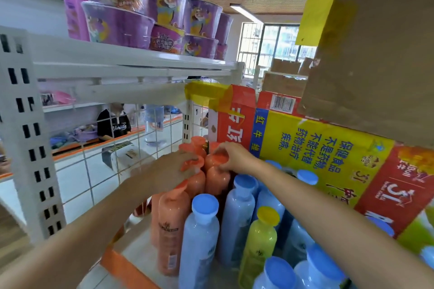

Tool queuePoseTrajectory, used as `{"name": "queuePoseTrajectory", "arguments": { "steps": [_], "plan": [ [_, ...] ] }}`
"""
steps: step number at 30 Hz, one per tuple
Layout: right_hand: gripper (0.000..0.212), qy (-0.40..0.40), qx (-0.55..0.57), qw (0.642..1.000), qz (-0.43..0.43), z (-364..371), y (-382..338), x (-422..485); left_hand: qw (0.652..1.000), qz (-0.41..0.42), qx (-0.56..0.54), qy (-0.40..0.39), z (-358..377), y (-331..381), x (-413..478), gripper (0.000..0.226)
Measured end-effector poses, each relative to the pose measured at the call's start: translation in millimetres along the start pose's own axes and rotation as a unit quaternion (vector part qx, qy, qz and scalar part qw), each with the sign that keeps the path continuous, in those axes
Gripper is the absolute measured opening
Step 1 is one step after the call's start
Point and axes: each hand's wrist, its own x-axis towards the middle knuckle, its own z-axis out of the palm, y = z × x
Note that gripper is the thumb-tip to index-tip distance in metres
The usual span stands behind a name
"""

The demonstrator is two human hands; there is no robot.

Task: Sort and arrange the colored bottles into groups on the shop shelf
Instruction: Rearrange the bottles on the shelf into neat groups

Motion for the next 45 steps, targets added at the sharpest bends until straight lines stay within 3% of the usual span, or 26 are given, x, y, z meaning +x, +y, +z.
{"name": "queuePoseTrajectory", "arguments": {
  "steps": [5, 8, 11, 16, 23, 27, 30, 34, 45],
  "plan": [
    [0.048, -0.004, -0.003, 1.0, -0.008, 2.8, -0.2, 4.5, 0.999, -0.009, -0.046, -0.001, 3.0, -4.1, 0.1, 0.064],
    [0.051, -0.007, -0.008, 1.0, -0.008, 2.8, 0.2, 3.3, 0.997, -0.007, -0.077, 0.003, 4.4, -6.6, 0.2, 0.048],
    [0.054, -0.027, -0.044, 0.999, -0.015, 0.3, -3.0, -2.0, 0.998, 0.006, -0.068, 0.014, 0.5, -6.5, -2.5, 0.05],
    [0.061, -0.026, -0.08, 0.996, -0.036, -13.5, -7.6, -24.4, 0.987, 0.129, -0.063, 0.075, -9.8, 9.5, -18.9, 0.057],
    [0.053, -0.009, -0.121, 0.992, -0.012, -30.7, -11.6, -74.7, 0.976, 0.194, -0.089, -0.037, -11.7, 34.3, -44.2, 0.064],
    [0.052, -0.028, -0.114, 0.993, 0.0, -33.4, -8.9, -101.4, 0.972, 0.195, -0.093, -0.091, -11.8, 41.7, -49.9, 0.049],
    [0.053, -0.037, -0.107, 0.994, 0.006, -32.3, -3.8, -116.0, 0.972, 0.205, -0.065, -0.09, -8.8, 45.6, -51.8, 0.045],
    [0.048, 0.015, -0.093, 0.995, 0.039, -32.0, 2.4, -130.3, 0.976, 0.191, -0.079, -0.063, -2.6, 49.3, -51.3, 0.038],
    [0.043, 0.053, -0.059, 0.995, 0.067, -38.7, 18.5, -156.2, 0.973, 0.206, -0.069, -0.075, 10.2, 70.7, -38.0, 0.044]
  ]
}}
